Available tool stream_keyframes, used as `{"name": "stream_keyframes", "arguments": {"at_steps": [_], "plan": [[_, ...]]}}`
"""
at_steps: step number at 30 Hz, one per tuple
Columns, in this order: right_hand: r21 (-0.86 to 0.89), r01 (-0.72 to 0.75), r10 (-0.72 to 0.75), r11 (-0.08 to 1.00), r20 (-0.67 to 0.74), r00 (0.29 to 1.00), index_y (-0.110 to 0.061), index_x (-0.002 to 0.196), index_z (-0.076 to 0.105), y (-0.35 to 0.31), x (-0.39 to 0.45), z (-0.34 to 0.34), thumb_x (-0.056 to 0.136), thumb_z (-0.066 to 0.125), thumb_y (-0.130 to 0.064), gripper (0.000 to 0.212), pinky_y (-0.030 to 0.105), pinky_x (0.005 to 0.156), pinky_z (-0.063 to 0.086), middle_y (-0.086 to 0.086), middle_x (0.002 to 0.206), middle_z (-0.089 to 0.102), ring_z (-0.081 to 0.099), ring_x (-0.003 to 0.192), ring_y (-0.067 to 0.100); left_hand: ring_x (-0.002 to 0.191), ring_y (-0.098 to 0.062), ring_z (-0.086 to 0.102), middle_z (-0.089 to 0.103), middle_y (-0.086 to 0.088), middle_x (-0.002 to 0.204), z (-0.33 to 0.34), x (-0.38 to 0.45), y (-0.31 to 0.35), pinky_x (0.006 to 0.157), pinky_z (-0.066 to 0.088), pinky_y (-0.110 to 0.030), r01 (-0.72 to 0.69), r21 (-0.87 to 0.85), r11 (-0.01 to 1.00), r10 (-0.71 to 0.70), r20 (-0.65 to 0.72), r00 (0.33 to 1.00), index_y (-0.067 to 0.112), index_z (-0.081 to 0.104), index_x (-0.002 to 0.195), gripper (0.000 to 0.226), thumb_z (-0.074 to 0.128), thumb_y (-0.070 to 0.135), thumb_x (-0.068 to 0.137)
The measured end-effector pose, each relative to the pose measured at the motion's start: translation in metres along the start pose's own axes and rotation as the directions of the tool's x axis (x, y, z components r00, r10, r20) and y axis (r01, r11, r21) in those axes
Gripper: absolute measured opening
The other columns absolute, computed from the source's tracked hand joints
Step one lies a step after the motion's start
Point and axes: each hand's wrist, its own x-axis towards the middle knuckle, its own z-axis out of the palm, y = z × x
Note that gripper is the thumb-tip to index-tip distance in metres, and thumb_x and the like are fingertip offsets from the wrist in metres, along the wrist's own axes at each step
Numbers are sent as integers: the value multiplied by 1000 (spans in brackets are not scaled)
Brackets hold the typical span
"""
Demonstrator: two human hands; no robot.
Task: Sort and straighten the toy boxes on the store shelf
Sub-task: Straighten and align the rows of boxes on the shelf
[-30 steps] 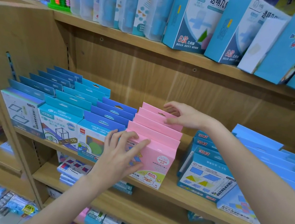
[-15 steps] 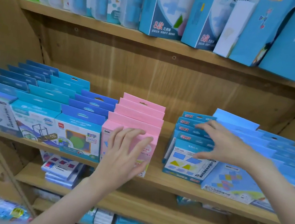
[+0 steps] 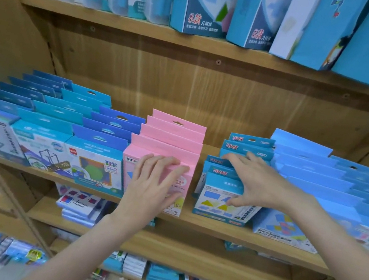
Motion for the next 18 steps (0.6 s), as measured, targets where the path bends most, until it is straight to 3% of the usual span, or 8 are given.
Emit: {"name": "stream_keyframes", "arguments": {"at_steps": [4, 11, 18], "plan": [[15, 39, -39, 999, 16, 999, -23, 132, 21, -12, 5, -2, 66, 70, -55, 89, 34, 91, 36, 1, 126, 46, 40, 110, 21, 108, -26, 42, 51, -8, 115, 0, 2, 3, 100, 27, -42, 23, -11, 1000, -24, -32, 999, 18, 48, 117, 57, 75, 36, 71], [-25, 9, -10, 1000, -6, 1000, -30, 142, -6, -22, 6, 6, 61, 63, -69, 114, 40, 104, 25, 1, 133, 35, 35, 124, 22, 110, -26, 42, 54, -11, 115, -3, 0, 6, 104, 25, -43, 43, -58, 997, -44, -17, 999, 16, 48, 118, 50, 69, 34, 77], [-6, -38, 38, 999, -9, 999, -28, 144, -10, -3, -23, 6, 63, 63, -69, 116, 36, 112, 14, -3, 145, 21, 21, 132, 17, 123, -26, 37, 40, -7, 129, -4, 2, 12, 111, 15, -48, 13, -88, 996, -11, 20, 1000, 16, 44, 125, 61, 54, 56, 80]]}}
